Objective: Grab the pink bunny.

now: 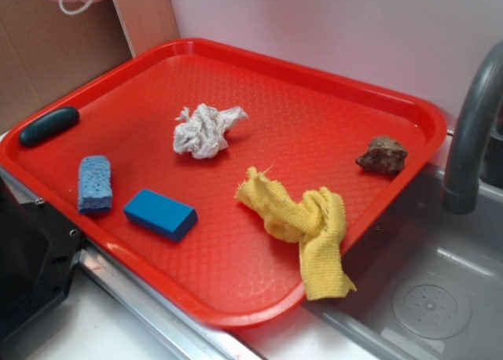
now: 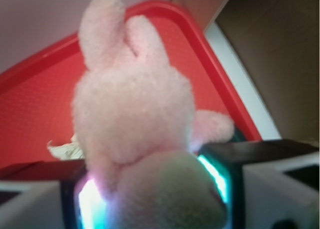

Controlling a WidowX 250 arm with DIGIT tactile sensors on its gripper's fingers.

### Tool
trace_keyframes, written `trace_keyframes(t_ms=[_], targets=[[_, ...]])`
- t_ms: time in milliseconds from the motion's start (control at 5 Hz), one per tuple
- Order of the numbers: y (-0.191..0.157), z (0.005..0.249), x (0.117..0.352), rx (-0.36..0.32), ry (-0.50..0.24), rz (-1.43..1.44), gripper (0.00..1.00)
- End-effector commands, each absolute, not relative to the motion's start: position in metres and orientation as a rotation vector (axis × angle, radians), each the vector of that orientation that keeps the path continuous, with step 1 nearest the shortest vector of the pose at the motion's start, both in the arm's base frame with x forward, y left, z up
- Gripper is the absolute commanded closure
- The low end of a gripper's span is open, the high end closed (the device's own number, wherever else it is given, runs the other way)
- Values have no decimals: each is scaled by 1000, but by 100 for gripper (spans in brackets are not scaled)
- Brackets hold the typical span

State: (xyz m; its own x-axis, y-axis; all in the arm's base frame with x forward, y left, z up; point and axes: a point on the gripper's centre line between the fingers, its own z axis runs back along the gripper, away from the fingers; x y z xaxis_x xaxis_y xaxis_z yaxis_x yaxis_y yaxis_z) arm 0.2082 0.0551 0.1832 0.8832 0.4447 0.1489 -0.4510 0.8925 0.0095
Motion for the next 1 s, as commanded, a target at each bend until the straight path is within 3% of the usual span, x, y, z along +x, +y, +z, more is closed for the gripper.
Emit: trace_keyframes(t_ms=[0,400,800], targets=[[47,208,192,-5,-138,346,100],[24,223,169,-42,-167,249,100],[22,217,176,-45,-152,270,100]])
